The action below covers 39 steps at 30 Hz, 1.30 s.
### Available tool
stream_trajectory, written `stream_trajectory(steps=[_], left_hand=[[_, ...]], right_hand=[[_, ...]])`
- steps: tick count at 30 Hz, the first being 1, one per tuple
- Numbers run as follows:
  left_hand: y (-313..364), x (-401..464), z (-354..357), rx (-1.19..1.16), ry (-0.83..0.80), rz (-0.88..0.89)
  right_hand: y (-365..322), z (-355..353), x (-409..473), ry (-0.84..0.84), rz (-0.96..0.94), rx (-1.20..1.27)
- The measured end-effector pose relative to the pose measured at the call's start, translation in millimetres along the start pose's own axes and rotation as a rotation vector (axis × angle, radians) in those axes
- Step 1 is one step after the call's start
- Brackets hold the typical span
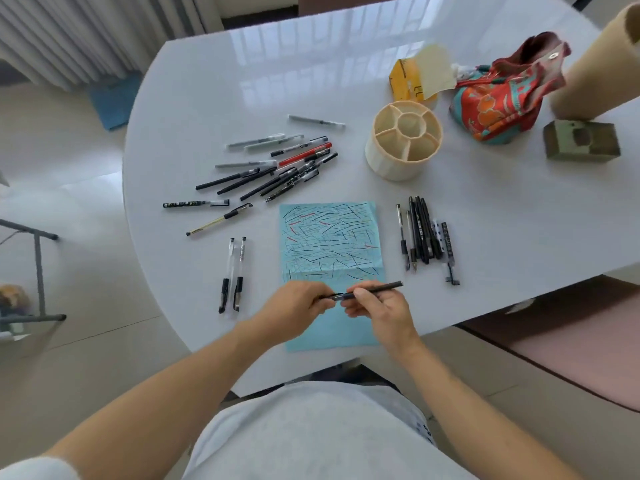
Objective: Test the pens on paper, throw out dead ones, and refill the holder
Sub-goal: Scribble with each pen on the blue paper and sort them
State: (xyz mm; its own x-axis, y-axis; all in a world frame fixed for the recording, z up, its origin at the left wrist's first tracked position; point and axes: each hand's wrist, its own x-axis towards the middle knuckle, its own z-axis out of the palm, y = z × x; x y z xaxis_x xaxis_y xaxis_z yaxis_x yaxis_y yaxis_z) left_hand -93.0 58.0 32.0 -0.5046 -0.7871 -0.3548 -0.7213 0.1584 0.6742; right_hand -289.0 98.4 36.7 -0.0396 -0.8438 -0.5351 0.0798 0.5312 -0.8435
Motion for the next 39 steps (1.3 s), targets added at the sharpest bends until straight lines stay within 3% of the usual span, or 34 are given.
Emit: stream_trajectory(steps=[7,16,22,28,30,34,39], left_hand=[[-21,-10,-3,0.12,0.235,-0.089],[-30,-7,13,0.281,0.192,0.041],[-38,-6,20,0.263,0.108,-0.039],[-34,-3,18,0.279,0.088,-0.069],[-33,-3,17,0.282,0.09,-0.067],[-33,-4,15,0.193,0.139,-0.078],[-25,-3,16,0.111,0.238,-0.059]], right_hand=[[-12,-54,21,0.315,-0.029,0.058],[1,-42,41,0.18,-0.209,-0.391],[6,-36,41,0.119,-0.306,-0.66],[-2,-49,45,0.173,-0.28,-0.842],[-2,-53,41,0.195,-0.259,-0.758],[-8,-50,33,0.263,-0.185,-0.356],[-14,-41,18,0.113,-0.119,-0.082]])
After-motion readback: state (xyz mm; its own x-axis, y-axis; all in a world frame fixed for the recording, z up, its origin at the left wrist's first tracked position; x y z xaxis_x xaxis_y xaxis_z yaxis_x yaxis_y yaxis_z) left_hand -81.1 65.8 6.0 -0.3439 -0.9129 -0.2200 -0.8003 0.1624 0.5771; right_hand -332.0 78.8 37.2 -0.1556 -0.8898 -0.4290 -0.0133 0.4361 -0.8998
